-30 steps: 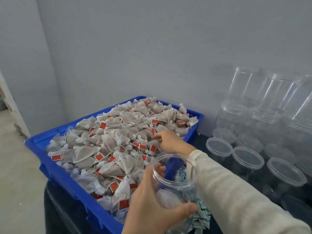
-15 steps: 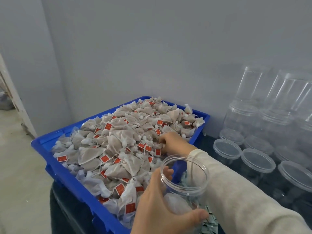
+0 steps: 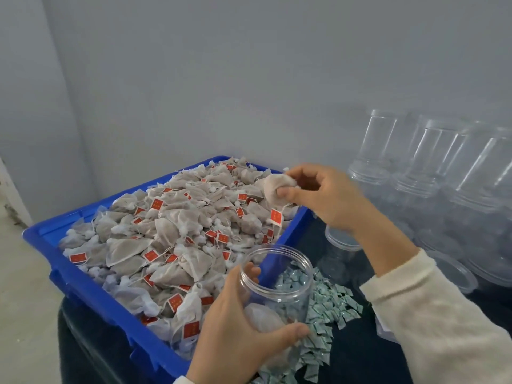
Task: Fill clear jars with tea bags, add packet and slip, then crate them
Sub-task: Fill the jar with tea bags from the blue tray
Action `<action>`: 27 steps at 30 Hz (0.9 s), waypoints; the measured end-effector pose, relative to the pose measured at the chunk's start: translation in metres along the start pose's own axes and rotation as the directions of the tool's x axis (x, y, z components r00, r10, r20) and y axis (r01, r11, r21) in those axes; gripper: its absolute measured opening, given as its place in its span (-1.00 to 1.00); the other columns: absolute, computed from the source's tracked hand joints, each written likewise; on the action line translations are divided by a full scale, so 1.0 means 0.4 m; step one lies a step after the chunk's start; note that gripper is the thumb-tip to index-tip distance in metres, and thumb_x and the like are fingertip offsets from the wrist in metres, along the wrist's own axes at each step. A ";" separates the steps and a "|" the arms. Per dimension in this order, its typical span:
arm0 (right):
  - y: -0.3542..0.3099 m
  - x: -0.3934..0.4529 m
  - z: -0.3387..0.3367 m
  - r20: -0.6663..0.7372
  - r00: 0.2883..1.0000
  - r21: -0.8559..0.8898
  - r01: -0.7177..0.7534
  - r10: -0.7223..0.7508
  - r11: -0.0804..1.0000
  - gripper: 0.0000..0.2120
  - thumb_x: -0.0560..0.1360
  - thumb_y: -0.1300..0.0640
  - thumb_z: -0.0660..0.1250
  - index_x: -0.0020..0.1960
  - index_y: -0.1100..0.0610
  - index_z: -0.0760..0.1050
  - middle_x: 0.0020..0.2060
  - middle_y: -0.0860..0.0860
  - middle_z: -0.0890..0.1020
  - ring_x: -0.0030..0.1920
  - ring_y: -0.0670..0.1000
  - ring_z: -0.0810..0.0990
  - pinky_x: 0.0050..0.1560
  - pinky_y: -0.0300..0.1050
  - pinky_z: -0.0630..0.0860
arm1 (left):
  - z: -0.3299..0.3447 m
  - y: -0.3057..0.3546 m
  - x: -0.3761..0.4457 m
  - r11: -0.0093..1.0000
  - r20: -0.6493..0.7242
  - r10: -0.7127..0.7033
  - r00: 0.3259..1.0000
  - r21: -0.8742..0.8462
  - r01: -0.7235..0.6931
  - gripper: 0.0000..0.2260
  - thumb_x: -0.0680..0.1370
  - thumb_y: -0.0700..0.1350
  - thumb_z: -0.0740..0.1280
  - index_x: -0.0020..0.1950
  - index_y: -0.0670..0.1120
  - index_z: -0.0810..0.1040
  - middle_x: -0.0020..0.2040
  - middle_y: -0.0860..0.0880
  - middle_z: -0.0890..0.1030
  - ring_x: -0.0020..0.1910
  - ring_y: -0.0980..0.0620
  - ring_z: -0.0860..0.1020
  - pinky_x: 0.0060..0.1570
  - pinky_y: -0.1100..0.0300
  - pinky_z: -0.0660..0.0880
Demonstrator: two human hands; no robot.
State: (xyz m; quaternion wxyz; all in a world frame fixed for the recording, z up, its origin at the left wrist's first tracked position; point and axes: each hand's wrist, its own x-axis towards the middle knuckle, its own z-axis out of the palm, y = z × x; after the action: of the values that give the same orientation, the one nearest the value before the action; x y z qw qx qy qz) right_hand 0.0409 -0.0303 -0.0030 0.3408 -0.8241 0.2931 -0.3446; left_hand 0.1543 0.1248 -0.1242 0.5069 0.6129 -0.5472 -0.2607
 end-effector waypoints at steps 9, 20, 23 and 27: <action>-0.039 -0.207 0.089 -0.053 0.997 -0.023 0.063 -0.064 0.998 -0.82 0.37 0.02 0.53 -0.11 -0.17 0.56 -0.21 -0.22 0.64 -0.23 -0.18 0.61 -0.20 -0.35 0.53 | 0.006 -0.006 0.002 0.996 -0.019 -0.010 1.000 -0.084 0.009 -0.17 -0.02 0.47 0.50 0.18 0.31 0.35 0.06 0.42 0.54 0.01 0.39 0.54 -0.02 0.28 0.47; -0.058 -0.174 0.037 0.304 0.946 -0.339 -0.004 0.113 0.941 -0.86 0.37 -0.01 0.53 -0.15 -0.07 0.59 -0.33 -0.22 0.61 -0.25 -0.33 0.55 -0.24 -0.50 0.42 | 0.008 -0.005 -0.001 0.998 0.002 0.016 1.000 0.068 -0.016 -0.23 -0.02 0.53 0.42 0.13 0.50 0.21 0.06 0.48 0.46 0.02 0.47 0.45 -0.21 0.51 0.41; -0.077 -0.154 0.032 0.454 0.872 -0.435 0.038 0.183 0.900 -0.90 0.42 0.04 0.48 -0.15 -0.09 0.56 -0.32 -0.23 0.59 -0.28 -0.32 0.54 -0.27 -0.47 0.42 | 0.010 -0.016 -0.004 0.993 0.008 -0.008 1.000 0.115 0.007 0.06 -0.06 0.58 0.37 0.38 0.25 0.21 0.07 0.30 0.52 0.03 0.38 0.46 -0.15 0.46 0.38; -0.087 -0.123 0.060 0.600 0.753 -0.558 0.152 0.270 0.815 -0.96 0.50 0.12 0.38 -0.08 -0.01 0.55 -0.23 -0.17 0.58 -0.24 -0.19 0.53 -0.21 -0.35 0.44 | 0.011 -0.024 -0.004 0.992 0.029 -0.002 1.000 0.122 -0.002 -0.07 -0.04 0.57 0.40 0.24 0.31 0.22 -0.03 0.29 0.53 -0.05 0.40 0.47 -0.20 0.41 0.40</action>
State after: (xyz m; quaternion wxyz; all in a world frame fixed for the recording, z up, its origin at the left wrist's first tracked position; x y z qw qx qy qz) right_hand 0.0387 0.0344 -0.0074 0.1673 -0.9440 0.2718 0.0831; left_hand 0.1539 0.1236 -0.1348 0.4604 0.6389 -0.5695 -0.2356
